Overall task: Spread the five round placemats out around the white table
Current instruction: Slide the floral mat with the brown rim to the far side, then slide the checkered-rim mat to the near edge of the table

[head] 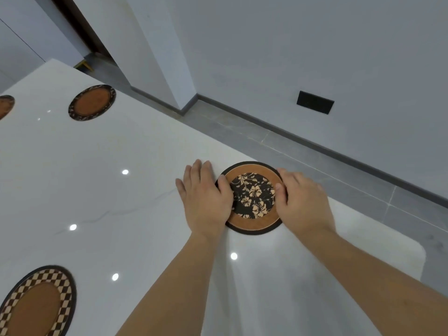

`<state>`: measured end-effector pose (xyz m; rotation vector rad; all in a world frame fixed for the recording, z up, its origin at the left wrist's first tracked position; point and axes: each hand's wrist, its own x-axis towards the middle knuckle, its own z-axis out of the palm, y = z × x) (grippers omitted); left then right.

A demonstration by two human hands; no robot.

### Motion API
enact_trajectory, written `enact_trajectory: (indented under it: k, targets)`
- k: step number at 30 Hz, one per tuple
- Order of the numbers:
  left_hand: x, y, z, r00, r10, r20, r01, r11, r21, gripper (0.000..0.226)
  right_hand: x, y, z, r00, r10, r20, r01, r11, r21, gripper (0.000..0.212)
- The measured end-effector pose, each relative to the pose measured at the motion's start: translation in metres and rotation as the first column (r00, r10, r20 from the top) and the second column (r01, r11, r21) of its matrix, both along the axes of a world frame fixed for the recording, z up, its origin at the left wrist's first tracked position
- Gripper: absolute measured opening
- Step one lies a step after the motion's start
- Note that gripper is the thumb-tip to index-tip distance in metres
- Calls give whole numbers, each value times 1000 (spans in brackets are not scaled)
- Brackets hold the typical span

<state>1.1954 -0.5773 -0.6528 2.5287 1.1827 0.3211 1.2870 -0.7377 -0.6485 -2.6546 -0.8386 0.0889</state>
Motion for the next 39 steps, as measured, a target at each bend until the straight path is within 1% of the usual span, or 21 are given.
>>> enact_trajectory:
  k: [4,5,7,9,12,14,17,19,21,22,23,24,25,27,29,31,36,39]
  targets:
    - [-9,2,5,978,-18,207,45,991,-123,49,-5,0,5,999,3,-37,-1,999,35,45]
    - [-14,2,7,968,-10,251,53,985,-166,46,-8,0,7,1000,-5,-17,6,1000,25,44]
    - [-32,-1,10,955,-19,297,90,969,-229,42,-17,-2,10,997,-13,74,15,999,-32,44]
    - [-60,-3,13,948,-87,306,157,965,-211,39,-34,-1,14,983,24,180,-11,997,-76,43]
    - [-123,10,15,949,-151,275,184,978,-97,35,-79,19,20,958,136,254,-136,991,-19,39]
    - [-169,27,20,965,-137,223,142,990,-8,34,-120,43,25,941,221,257,-233,972,14,37]
    - [-233,63,31,987,-70,142,49,988,148,35,-193,87,27,928,322,188,-345,933,106,38]
    - [-270,90,35,995,10,98,-36,963,267,37,-244,118,26,935,331,131,-350,922,164,40]
    - [-309,114,31,983,170,77,-185,930,316,38,-292,148,22,952,303,31,-304,935,183,39]
    - [-329,124,26,962,268,57,-272,906,325,39,-313,160,19,961,274,-37,-263,948,178,40]
    - [-348,131,19,933,359,27,-348,881,320,41,-332,171,15,968,233,-94,-216,962,165,40]
    - [-364,135,12,901,433,-9,-412,863,294,44,-346,178,10,973,203,-110,-186,972,145,41]
    - [-376,137,5,873,487,-34,-464,849,254,47,-356,183,5,976,205,-76,-195,974,117,42]
    - [-384,140,-3,834,551,-29,-536,822,190,48,-365,189,-2,962,273,8,-273,961,51,45]
    - [-383,141,-5,833,553,-12,-541,819,191,45,-364,191,-6,955,294,21,-295,955,24,46]
    - [-384,140,-5,855,518,10,-509,838,196,40,-363,190,-3,957,289,0,-288,956,45,44]
    - [-385,142,1,857,513,53,-516,851,102,34,-363,189,3,940,339,-43,-331,934,133,42]
    - [-384,140,4,870,483,104,-491,868,76,33,-364,189,5,932,361,-40,-356,929,101,43]
